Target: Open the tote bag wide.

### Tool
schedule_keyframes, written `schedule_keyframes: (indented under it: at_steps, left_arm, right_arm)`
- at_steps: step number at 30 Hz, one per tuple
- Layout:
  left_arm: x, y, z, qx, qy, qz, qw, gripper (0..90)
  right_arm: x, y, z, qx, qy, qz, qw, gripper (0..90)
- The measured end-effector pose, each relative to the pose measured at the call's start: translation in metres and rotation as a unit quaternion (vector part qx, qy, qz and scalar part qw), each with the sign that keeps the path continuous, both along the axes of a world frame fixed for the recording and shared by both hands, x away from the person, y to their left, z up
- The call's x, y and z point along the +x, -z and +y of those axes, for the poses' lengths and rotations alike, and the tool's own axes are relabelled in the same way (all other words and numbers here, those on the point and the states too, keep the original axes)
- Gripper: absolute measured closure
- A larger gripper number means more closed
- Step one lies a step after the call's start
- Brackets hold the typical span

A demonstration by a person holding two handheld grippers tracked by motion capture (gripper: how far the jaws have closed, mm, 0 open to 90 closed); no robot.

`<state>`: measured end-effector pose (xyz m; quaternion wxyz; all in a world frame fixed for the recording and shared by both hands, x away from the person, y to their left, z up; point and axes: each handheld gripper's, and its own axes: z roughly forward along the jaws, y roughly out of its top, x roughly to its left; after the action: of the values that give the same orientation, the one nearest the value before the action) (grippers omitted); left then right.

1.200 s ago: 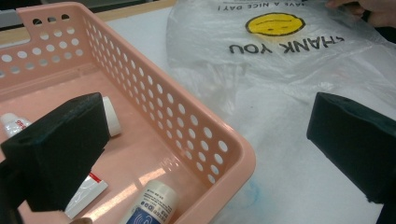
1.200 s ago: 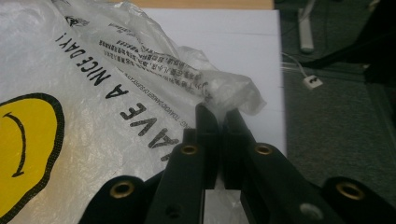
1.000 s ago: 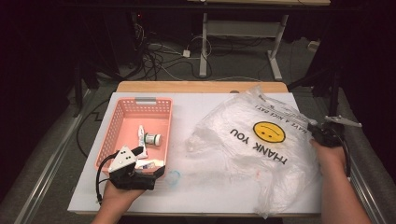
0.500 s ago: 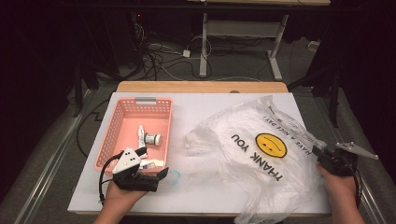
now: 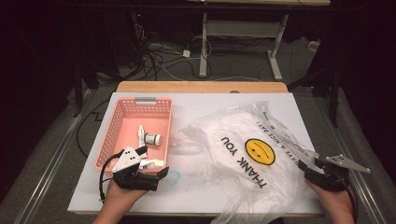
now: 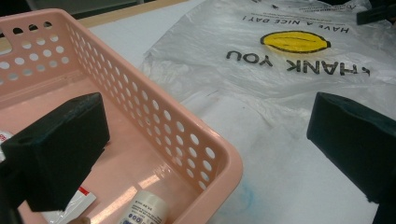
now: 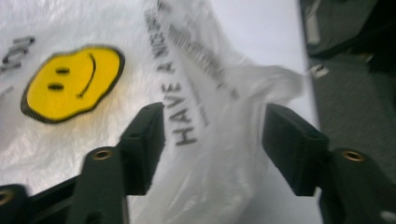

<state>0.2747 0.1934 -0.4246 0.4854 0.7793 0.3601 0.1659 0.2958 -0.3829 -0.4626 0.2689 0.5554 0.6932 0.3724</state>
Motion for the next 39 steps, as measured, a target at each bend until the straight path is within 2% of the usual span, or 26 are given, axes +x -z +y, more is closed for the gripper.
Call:
schedule_keyframes:
  at_steps: [1,2,3,4,7,10,11,12,14,16,18,19,20,21,22,23,24,25,26,27,28,29,33,36,38,39]
  left_arm:
    - [0.0,0.0,0.0,0.001,0.0,0.0,1.0,0.0]
    - [0.0,0.0,0.0,-0.001,-0.001,0.0,1.0,0.0]
    - [0.0,0.0,0.0,-0.001,-0.001,0.0,1.0,0.0]
    - [0.0,0.0,0.001,-0.003,-0.002,0.002,1.0,0.0]
    - [0.0,0.001,0.001,-0.004,-0.003,0.005,1.0,0.0]
    - [0.0,0.002,0.0,-0.003,-0.002,0.005,1.0,0.0]
    - [0.001,0.002,0.0,0.0,-0.001,0.006,1.0,0.0]
    - [0.001,0.003,0.0,0.0,-0.001,0.007,1.0,0.0]
    - [0.001,0.003,-0.001,-0.001,-0.002,0.007,1.0,0.0]
    - [0.001,0.004,0.0,-0.002,-0.002,0.009,1.0,0.0]
    - [0.001,0.004,0.0,-0.003,-0.002,0.011,0.9999,0.0]
    - [0.001,0.004,0.0,-0.003,-0.002,0.011,0.9999,0.0]
    - [0.001,0.004,0.0,-0.003,-0.001,0.011,0.9999,0.0]
    - [0.001,0.004,0.0,-0.005,-0.001,0.011,0.9999,0.0]
    - [0.001,0.004,0.0,-0.005,-0.001,0.011,0.9999,0.0]
    - [0.001,0.004,0.0,-0.005,0.0,0.011,0.9999,0.0]
    - [0.001,0.004,0.0,-0.005,0.001,0.01,0.9999,0.0]
    - [0.001,0.004,0.0,-0.005,0.002,0.01,0.9999,0.0]
    - [0.001,0.004,-0.001,-0.005,0.002,0.01,0.9999,0.0]
    - [0.001,0.003,-0.001,-0.005,0.003,0.01,0.9999,0.0]
    - [0.001,0.003,-0.001,-0.005,0.003,0.01,0.9999,0.0]
    - [0.001,0.003,-0.001,-0.005,0.003,0.009,0.9999,0.0]
    - [0.003,0.003,0.001,-0.007,0.002,0.009,0.9999,0.0]
    - [0.004,0.003,0.002,-0.011,0.0,0.009,0.9999,0.0]
    - [0.004,0.003,0.003,-0.014,-0.001,0.009,0.9999,0.0]
    - [0.004,0.003,0.004,-0.016,-0.002,0.009,0.9998,0.0]
  right_arm:
    - [-0.005,-0.013,-0.005,-0.003,0.009,-0.028,0.9996,35.3]
    - [-0.006,-0.021,-0.007,0.002,0.01,-0.042,0.9991,35.3]
    - [-0.006,-0.021,-0.007,0.002,0.01,-0.042,0.9991,35.3]
    - [-0.003,-0.039,-0.01,0.01,-0.003,-0.069,0.9976,35.2]
    - [0.016,-0.054,-0.005,0.005,-0.034,-0.072,0.9968,36.1]
    - [0.054,-0.055,0.004,-0.007,-0.057,-0.046,0.9973,36.1]
    - [0.054,-0.055,0.004,-0.007,-0.057,-0.046,0.9973,36.1]
    - [0.08,-0.048,0.011,-0.002,-0.065,-0.024,0.9976,36.0]
    - [0.102,-0.037,0.018,-0.012,-0.065,0.006,0.9978,36.5]
    - [0.112,-0.031,0.022,-0.017,-0.066,0.018,0.9975,37.3]
    - [0.127,-0.015,0.026,-0.028,-0.067,0.057,0.9958,38.9]
    - [0.133,-0.004,0.027,-0.036,-0.067,0.083,0.9937,45.6]
    - [0.135,0.0,0.028,-0.041,-0.06,0.093,0.9931,51.7]
    - [0.135,0.0,0.028,-0.041,-0.06,0.093,0.9931,51.7]
    - [0.137,0.004,0.028,-0.046,-0.057,0.098,0.9925,72.0]
    - [0.138,0.004,0.029,-0.054,-0.052,0.096,0.9925,80.6]
    - [0.138,0.004,0.029,-0.054,-0.052,0.096,0.9925,80.6]
    - [0.14,0.002,0.026,-0.045,-0.036,0.085,0.9947,88.9]
    - [0.14,0.002,0.026,-0.045,-0.036,0.085,0.9947,88.9]
    - [0.143,0.0,0.02,-0.04,-0.011,0.072,0.9965,89.6]
    - [0.143,0.0,0.02,-0.04,-0.011,0.072,0.9965,89.6]
    - [0.145,-0.001,0.012,-0.034,0.012,0.067,0.9971,89.7]
    - [0.148,-0.001,-0.002,-0.019,0.041,0.064,0.9969,88.6]
    - [0.144,-0.004,-0.003,-0.013,0.039,0.048,0.998,72.2]
    - [0.139,-0.013,-0.001,-0.007,0.031,0.027,0.9991,60.3]
    - [0.139,-0.013,-0.001,-0.007,0.031,0.027,0.9991,60.3]
